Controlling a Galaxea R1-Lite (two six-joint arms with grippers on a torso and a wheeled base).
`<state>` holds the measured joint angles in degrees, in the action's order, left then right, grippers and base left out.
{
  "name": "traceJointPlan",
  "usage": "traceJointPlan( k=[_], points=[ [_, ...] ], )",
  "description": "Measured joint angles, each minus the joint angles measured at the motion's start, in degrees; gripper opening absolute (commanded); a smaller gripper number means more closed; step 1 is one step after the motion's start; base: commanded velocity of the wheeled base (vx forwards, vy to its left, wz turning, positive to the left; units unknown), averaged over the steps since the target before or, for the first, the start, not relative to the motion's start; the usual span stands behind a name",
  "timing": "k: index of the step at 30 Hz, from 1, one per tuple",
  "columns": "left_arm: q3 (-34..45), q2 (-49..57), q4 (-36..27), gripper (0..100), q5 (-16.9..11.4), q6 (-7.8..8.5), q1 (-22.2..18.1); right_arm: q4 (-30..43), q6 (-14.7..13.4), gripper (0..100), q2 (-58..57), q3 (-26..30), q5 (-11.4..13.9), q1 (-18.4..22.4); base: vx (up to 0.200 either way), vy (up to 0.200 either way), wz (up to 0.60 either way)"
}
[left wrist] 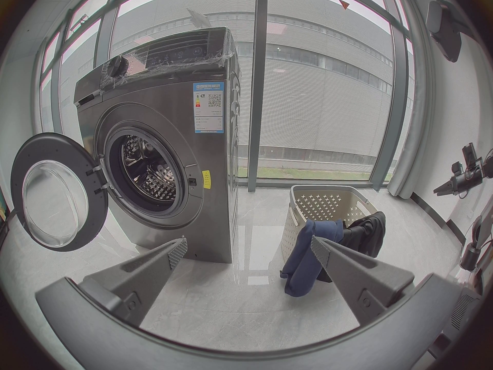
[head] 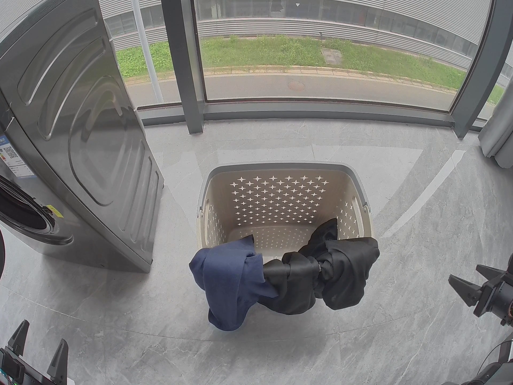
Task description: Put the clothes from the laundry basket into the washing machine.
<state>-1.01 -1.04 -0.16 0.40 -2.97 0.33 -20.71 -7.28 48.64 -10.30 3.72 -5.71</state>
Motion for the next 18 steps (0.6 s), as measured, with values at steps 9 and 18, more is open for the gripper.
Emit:
traceJointPlan(
  k=[9, 18],
  points=[
    [0.0, 0.0, -0.02, 100, 0.02, 0.02, 0.02, -10.85, 0.41, 100, 17.02, -0.5, 0.18, -5.14, -0.067, 0.0, 0.0],
    [0.0, 0.02, -0.02, 100, 0.02, 0.0, 0.02, -20.92, -0.07, 100, 30.4, -1.52, -0.16, -9.34, 0.0, 0.0, 0.0]
  ],
)
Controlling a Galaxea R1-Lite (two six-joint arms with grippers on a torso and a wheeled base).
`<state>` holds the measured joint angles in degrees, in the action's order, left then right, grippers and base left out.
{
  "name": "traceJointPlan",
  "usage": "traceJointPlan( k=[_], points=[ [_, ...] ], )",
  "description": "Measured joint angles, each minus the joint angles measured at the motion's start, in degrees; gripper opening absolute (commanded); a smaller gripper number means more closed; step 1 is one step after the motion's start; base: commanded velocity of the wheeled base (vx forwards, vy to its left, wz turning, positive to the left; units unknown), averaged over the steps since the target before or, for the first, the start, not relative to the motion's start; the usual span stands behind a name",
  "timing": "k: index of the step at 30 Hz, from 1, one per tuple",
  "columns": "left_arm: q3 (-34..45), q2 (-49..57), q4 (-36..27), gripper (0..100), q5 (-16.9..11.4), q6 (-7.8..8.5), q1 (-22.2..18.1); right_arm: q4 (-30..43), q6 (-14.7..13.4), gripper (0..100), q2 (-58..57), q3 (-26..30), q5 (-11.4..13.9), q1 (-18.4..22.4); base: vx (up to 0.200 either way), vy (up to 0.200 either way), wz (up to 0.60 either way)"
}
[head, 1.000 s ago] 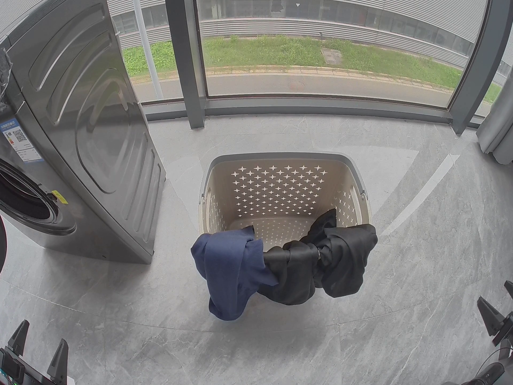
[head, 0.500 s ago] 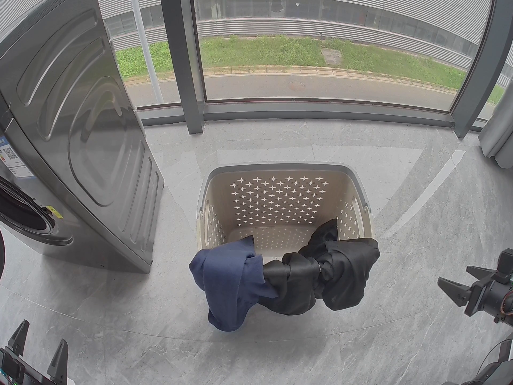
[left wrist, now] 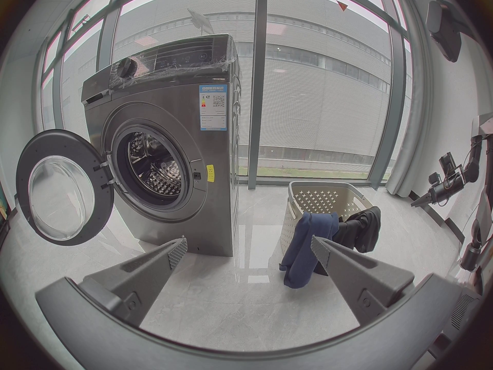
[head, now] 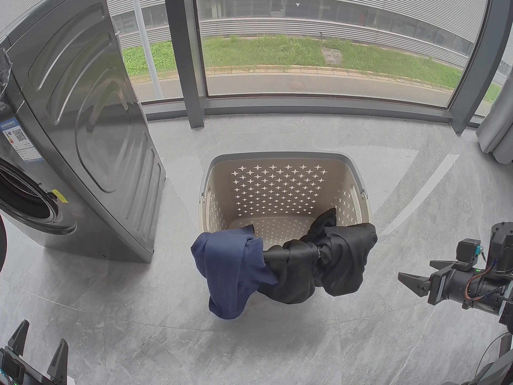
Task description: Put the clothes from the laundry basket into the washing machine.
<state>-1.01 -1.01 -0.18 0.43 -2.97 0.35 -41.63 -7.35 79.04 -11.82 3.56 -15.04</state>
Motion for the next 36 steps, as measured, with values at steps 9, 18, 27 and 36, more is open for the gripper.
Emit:
traceJointPlan(
  k=[9, 18, 27, 36],
  points=[
    [0.0, -0.02, 0.0, 100, 0.0, -0.2, 0.0, -1.32, -2.0, 100, 9.79, -5.23, -3.89, -4.85, 0.0, 0.0, 0.0],
    [0.0, -0.02, 0.0, 100, 0.0, -0.26, 0.0, -2.07, -2.74, 100, 15.31, -8.87, -5.9, -7.36, 0.0, 0.0, 0.0],
    [0.0, -0.02, 0.0, 100, 0.01, -0.24, -0.02, -5.85, -2.83, 100, 18.53, -7.57, -6.1, -8.44, 0.067, 0.0, 0.0],
    [0.0, -0.02, 0.02, 100, 0.06, -0.26, 0.0, -6.49, -3.32, 100, 20.65, -6.08, -6.13, -10.53, 0.0, 0.0, 0.0]
  ],
)
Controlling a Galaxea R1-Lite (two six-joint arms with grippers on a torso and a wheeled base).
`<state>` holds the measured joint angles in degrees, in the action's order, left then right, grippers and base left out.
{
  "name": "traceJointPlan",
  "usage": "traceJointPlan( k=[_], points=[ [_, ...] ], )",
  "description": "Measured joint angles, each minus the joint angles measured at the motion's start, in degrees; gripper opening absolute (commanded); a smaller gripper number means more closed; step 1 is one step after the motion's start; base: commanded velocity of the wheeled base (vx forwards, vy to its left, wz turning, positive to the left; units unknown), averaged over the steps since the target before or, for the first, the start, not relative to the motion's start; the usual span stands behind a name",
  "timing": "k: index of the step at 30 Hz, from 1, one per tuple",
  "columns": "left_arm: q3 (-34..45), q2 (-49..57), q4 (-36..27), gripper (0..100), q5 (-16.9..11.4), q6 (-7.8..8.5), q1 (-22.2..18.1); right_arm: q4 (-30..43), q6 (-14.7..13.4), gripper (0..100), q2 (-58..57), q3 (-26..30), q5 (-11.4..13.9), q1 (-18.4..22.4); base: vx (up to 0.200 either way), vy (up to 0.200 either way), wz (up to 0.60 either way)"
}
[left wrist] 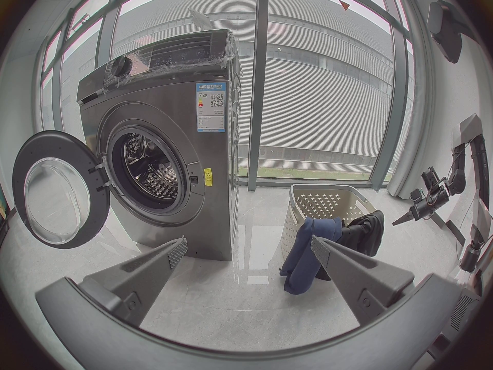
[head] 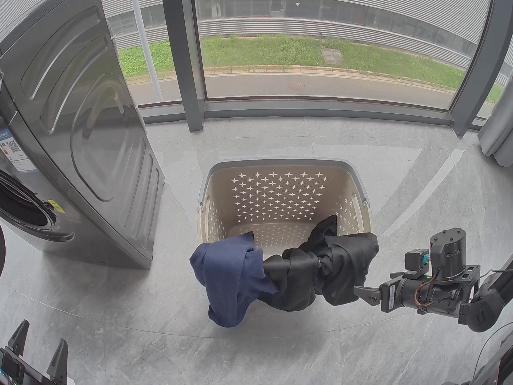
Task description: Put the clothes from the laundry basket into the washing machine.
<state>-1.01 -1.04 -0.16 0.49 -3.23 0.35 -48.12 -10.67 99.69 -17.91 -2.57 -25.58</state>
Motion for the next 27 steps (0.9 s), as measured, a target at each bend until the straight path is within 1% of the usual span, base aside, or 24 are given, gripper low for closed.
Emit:
traceJointPlan(
  k=[4, 9, 11, 17, 19, 22, 27],
  points=[
    [0.0, 0.0, 0.0, 100, 0.0, 0.01, 0.0, -1.41, -0.26, 100, 1.9, -0.2, -0.68, -0.63, 0.0, 0.0, 0.0],
    [0.0, 0.0, -0.02, 100, 0.0, 0.0, 0.0, -6.73, -0.26, 100, 5.71, -0.44, -1.61, -0.9, 0.0, 0.0, 0.0],
    [0.0, 0.0, -0.02, 100, 0.02, 0.01, 0.0, -9.47, -0.24, 100, 7.61, -0.66, -1.74, -0.91, 0.0, 0.0, 0.0],
    [0.0, 0.0, -0.02, 100, 0.0, 0.01, -0.02, -14.73, -0.2, 100, 13.12, -2.16, -1.96, -0.49, 0.0, 0.0, 0.0],
    [0.0, 0.0, -0.02, 100, 0.0, 0.01, -0.02, -15.3, -0.24, 100, 14.56, -2.99, -2.18, -0.13, 0.0, 0.0, 0.0],
    [0.0, 0.0, -0.02, 100, 0.02, 0.01, 0.0, -15.9, -0.35, 100, 16.24, -4.39, -3.77, 0.39, 0.0, 0.0, 0.0],
    [0.0, 0.0, -0.02, 100, 0.02, 0.01, 0.0, -17.85, -0.79, 100, 18.52, -6.57, -4.27, 0.88, 0.0, 0.0, 0.0]
  ],
)
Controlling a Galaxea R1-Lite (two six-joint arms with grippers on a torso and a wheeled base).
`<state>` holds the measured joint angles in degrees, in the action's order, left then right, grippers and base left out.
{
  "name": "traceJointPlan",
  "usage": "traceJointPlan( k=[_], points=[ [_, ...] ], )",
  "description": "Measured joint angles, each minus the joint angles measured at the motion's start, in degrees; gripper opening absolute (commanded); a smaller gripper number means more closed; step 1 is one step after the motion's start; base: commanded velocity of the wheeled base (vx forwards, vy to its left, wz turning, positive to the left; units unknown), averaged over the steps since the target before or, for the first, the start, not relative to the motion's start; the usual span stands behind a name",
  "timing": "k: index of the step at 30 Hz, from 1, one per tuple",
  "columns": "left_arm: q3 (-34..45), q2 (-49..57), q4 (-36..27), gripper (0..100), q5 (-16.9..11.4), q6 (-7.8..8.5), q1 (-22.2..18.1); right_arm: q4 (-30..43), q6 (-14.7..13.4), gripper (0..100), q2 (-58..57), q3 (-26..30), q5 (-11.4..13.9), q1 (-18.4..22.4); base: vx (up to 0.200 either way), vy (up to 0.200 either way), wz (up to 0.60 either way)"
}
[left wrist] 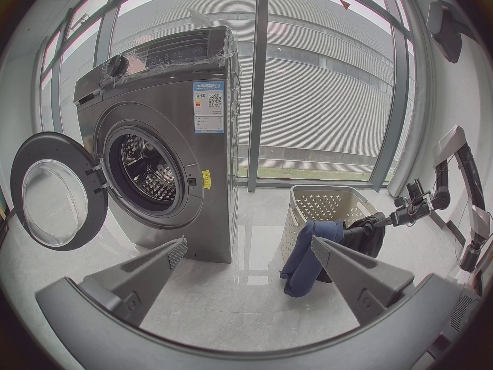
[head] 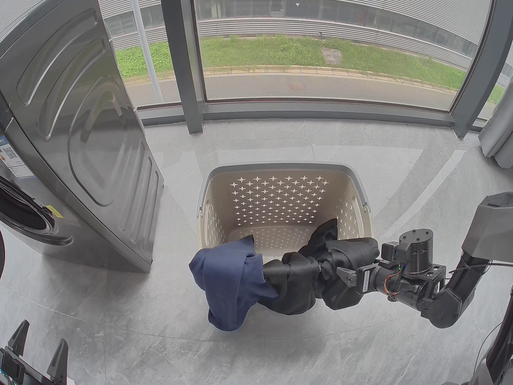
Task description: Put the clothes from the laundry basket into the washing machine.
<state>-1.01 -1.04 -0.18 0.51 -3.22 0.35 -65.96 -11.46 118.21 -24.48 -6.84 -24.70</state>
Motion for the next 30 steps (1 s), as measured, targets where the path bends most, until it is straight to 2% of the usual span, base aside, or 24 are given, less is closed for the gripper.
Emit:
traceJointPlan(
  k=[3, 4, 11, 19, 30],
  points=[
    [0.0, 0.0, 0.0, 100, 0.0, -0.01, 0.0, -0.51, -0.11, 100, 0.98, -0.68, -0.07, 0.09, 0.0, 0.0, 0.0],
    [0.0, 0.0, 0.0, 100, 0.0, -0.01, 0.0, -0.63, -0.24, 0, 1.27, -0.79, -0.16, 0.12, 0.0, 0.0, 0.0],
    [0.0, 0.0, 0.0, 100, 0.0, -0.01, 0.0, -0.68, -2.28, 0, 1.9, -0.35, -0.11, -0.66, 0.0, 0.0, 0.0],
    [0.0, 0.0, 0.0, 100, 0.0, -0.01, 0.0, -0.63, -4.99, 0, -0.22, 2.57, -0.13, -4.29, 0.0, 0.0, 0.0],
    [0.0, 0.0, 0.0, 100, 0.0, -0.01, 0.0, -0.52, -5.34, 0, -11.04, 4.72, -2.55, -7.07, 0.0, 0.0, 0.0]
  ],
)
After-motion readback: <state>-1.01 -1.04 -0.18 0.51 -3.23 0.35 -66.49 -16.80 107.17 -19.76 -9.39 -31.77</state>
